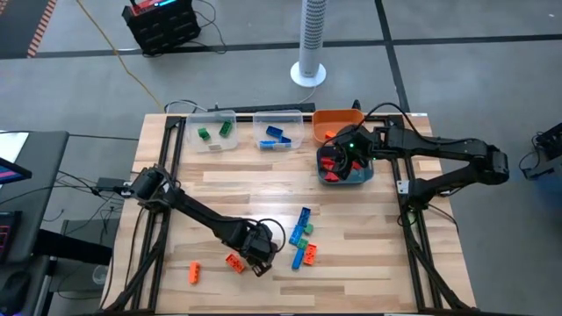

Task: Sort blocks
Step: Put the green game piece into the left transparent bin

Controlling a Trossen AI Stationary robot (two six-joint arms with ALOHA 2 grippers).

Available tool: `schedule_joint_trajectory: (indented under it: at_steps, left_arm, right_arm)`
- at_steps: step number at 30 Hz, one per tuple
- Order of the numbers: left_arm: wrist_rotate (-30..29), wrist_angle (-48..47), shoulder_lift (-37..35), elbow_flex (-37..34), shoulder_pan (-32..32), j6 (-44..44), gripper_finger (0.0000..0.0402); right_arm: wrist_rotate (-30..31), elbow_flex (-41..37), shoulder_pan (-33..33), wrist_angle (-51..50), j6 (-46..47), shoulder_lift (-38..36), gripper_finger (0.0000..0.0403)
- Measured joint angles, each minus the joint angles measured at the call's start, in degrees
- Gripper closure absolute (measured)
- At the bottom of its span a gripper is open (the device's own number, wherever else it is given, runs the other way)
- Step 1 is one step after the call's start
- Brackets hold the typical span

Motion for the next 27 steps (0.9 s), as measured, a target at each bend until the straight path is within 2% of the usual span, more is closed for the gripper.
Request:
schedule_joint_trajectory:
  at_steps: [6,11,15,21,27]
  left_arm:
    - [-1.16,-1.18,-0.2,0.0,0.14,-0.07,0.0312]
    - [-5.56,-5.34,-2.39,0.0,0.46,-0.28,0.0306]
    - [-9.68,-10.52,-6.04,0.0,3.22,1.49,0.0307]
    - [-11.09,-15.8,-13.01,0.0,14.65,13.45,0.0307]
    - [-11.24,-18.14,-20.29,0.0,33.6,29.27,0.0308]
  right_arm:
    - [0.0,0.0,0.0,0.0,0.02,-0.02,0.0185]
    - [0.0,0.0,0.01,0.02,0.22,-0.02,0.0185]
    - [-0.02,0.0,0.42,0.74,1.79,-0.02,0.0185]
    - [-0.14,0.0,3.52,4.58,4.46,-0.02,0.0185]
    - [-0.09,0.0,9.13,5.91,10.51,-0.02,0.0184]
